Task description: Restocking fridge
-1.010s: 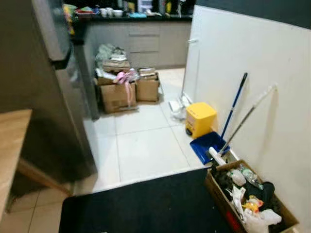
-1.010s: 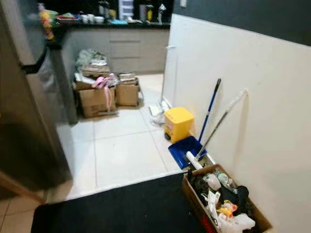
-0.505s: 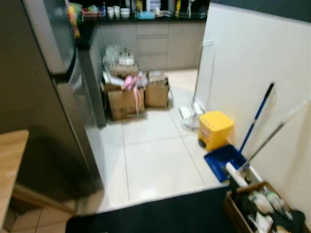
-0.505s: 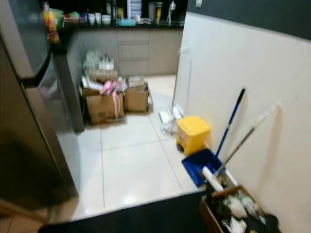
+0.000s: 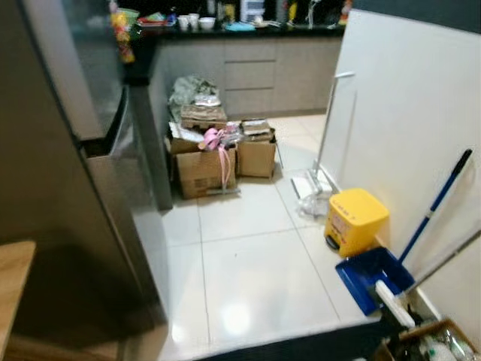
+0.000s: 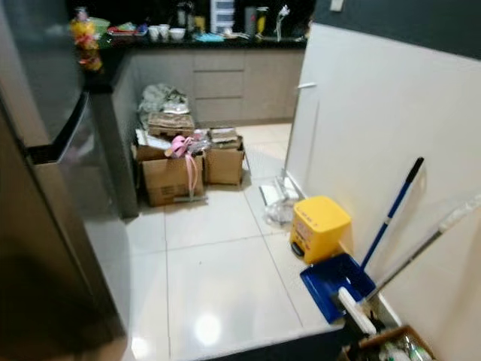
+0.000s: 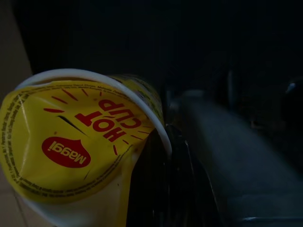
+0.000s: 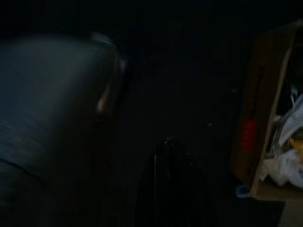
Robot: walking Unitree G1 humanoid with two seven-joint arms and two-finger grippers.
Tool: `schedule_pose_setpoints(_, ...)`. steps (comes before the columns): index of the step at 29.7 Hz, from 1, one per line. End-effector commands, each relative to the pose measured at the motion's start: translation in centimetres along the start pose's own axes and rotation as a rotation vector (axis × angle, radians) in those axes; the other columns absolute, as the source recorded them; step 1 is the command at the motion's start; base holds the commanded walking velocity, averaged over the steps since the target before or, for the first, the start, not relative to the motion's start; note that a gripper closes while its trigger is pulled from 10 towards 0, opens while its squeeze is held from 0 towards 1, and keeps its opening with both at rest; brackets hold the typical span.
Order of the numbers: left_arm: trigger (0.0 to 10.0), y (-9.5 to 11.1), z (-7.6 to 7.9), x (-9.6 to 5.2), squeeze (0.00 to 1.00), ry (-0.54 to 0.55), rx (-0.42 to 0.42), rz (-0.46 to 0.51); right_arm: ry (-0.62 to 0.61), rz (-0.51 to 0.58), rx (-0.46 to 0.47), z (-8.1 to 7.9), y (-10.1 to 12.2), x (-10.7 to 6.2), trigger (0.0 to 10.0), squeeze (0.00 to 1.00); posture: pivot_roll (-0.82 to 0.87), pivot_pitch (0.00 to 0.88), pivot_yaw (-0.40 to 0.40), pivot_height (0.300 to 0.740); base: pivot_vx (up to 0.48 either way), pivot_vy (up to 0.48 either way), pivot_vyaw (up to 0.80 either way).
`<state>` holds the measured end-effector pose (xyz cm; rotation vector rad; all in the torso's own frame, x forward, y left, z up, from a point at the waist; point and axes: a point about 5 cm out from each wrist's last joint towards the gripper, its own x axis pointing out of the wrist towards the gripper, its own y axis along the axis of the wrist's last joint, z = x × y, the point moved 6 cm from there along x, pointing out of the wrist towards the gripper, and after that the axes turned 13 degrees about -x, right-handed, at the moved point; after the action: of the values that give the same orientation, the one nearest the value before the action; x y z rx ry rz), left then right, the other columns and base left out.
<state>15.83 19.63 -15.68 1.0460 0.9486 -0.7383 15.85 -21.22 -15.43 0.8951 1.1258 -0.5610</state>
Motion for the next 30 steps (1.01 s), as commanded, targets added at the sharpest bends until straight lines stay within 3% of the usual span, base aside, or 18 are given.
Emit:
schedule_pose_setpoints(1,10.0,-0.62,0.22,0.03,0.00,-0.004,-0.011,-0.015,0.009,-0.018,0.012,-0.28,-0.79,-0.07,10.0,0.00,-0.10,0.000,0.021,0.740,0.416,0.000,0.00)
schedule_pose_setpoints(23,10.0,-0.80,0.06,0.02,0.00,0.012,-0.020,-0.014,0.029,-0.005,0.057,-0.45,-0.60,-0.07,10.0,0.00,-0.10,0.000,0.018,0.740,0.388,0.000,0.00)
schedule_pose_setpoints(30,10.0,-1.01,0.04,0.02,0.00,0.018,-0.009,-0.020,0.074,0.007,0.078,-0.92,-0.50,-0.10,10.0,0.00,-0.09,0.000,0.018,0.740,0.000,0.000,0.80)
